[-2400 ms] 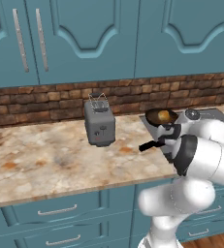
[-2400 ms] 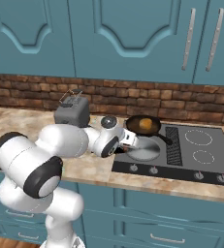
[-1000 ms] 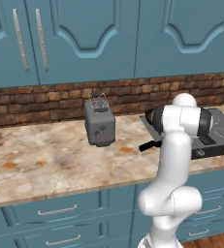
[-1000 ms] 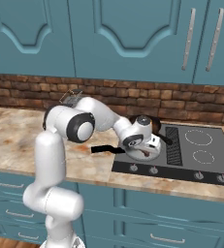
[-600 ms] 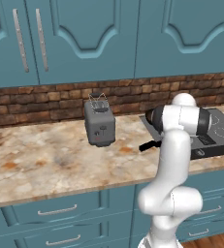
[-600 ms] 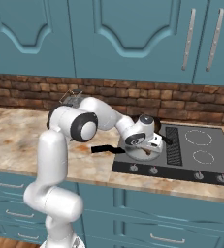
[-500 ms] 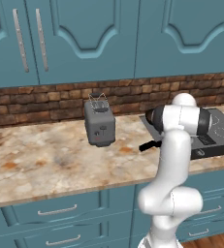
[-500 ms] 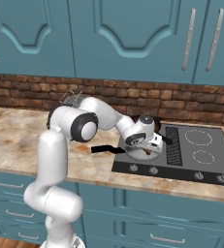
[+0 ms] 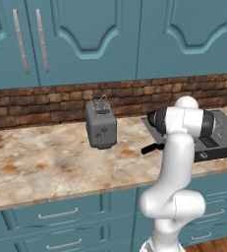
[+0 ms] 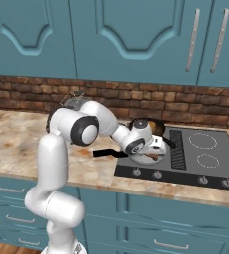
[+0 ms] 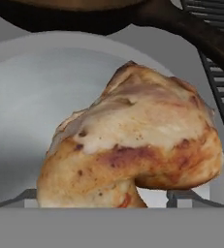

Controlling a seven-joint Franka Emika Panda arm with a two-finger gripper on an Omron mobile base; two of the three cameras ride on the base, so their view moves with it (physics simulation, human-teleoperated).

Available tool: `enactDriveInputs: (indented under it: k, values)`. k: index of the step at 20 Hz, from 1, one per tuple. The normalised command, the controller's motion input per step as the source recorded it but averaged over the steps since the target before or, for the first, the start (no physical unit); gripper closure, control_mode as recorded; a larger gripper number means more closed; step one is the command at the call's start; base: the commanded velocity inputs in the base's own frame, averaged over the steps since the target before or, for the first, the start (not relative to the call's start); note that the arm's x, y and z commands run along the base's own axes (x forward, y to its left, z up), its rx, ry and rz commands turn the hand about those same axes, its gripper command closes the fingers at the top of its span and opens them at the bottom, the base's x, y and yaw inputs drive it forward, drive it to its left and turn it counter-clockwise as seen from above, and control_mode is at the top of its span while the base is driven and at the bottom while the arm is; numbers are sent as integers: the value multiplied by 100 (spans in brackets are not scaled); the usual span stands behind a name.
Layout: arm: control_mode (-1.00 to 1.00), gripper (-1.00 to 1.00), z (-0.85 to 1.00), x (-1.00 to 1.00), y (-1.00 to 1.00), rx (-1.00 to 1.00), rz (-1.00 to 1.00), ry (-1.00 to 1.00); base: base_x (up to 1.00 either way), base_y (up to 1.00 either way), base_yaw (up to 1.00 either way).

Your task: Place both pans onto different burners. Then place the potato and the chicken drumstick on different pans.

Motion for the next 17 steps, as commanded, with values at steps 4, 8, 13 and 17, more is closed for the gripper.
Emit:
enactDriveInputs:
  k: [4,8,13,17]
  values:
    - [-100,-100,-8,0,0,-12,1,-9,0,0,0]
    - [-100,-100,10,-7,0,-8,0,-18,0,0,0]
    - [-100,-100,53,-33,0,-2,0,-23,0,0,0]
    - [-100,-100,53,-40,0,0,0,-19,0,0,0]
